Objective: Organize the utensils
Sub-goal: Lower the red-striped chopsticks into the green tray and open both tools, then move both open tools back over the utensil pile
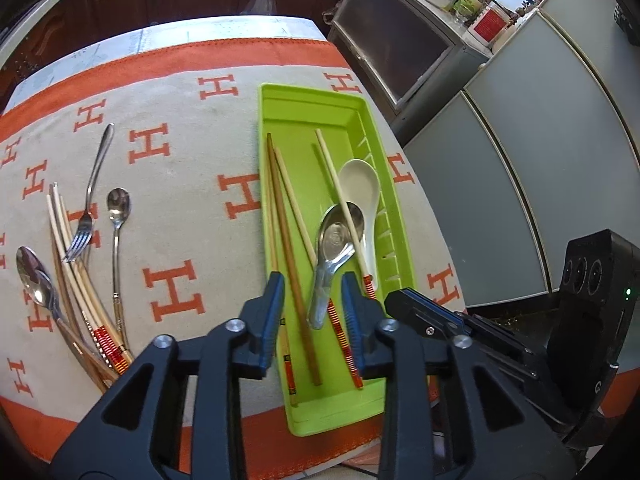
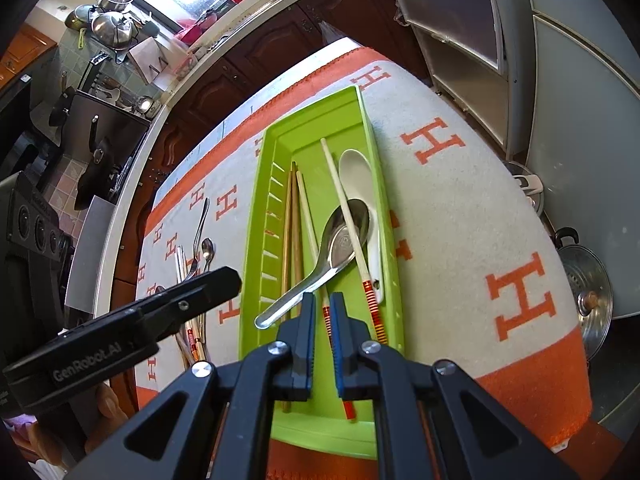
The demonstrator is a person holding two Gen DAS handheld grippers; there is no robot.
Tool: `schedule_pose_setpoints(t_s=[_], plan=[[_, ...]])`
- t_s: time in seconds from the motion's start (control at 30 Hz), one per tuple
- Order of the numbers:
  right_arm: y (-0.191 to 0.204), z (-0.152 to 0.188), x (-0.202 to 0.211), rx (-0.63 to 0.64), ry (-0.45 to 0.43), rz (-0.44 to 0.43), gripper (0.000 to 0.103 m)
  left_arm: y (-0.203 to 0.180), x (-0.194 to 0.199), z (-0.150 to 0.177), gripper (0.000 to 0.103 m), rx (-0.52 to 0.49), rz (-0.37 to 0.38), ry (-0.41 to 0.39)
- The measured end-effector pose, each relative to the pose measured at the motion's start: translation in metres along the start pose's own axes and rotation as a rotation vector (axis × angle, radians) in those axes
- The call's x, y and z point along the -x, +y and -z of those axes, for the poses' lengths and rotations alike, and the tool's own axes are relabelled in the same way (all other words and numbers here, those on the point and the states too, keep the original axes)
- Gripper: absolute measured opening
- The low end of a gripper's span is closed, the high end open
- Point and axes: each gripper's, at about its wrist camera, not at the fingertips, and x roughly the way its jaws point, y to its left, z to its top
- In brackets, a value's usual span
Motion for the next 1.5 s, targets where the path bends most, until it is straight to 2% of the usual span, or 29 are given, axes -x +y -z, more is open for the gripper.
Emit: schedule_pose_setpoints(t_s=[0.17, 0.53, 0.77, 1.27, 1.5], plan=[[0.005, 0.003, -0.001, 0.018, 0.008, 0.003, 0.008, 0.011, 0.014, 0.004, 0.03, 0.005, -0.036, -0.025], [0.019, 0.009, -0.003, 0.049, 0.028, 0.023, 0.008, 0.045, 0.037, 0.023, 0.031, -0.001, -0.171, -0.076], [0.035, 0.015, -0.007, 0.081, 0.047, 0.045, 0.008, 0.081, 0.051, 0.039, 0.031, 0.042, -0.23, -0.104], [0.091, 0.024, -0.025, 0.22, 0.086, 0.087, 0.008, 0.167, 0.068, 0.076, 0.031, 0.18, -0.289, -0.119], [0.123, 0.025, -0.044, 0.297, 0.124, 0.085, 0.008, 0.206, 0.073, 0.09, 0.031, 0.248, -0.271, -0.122]])
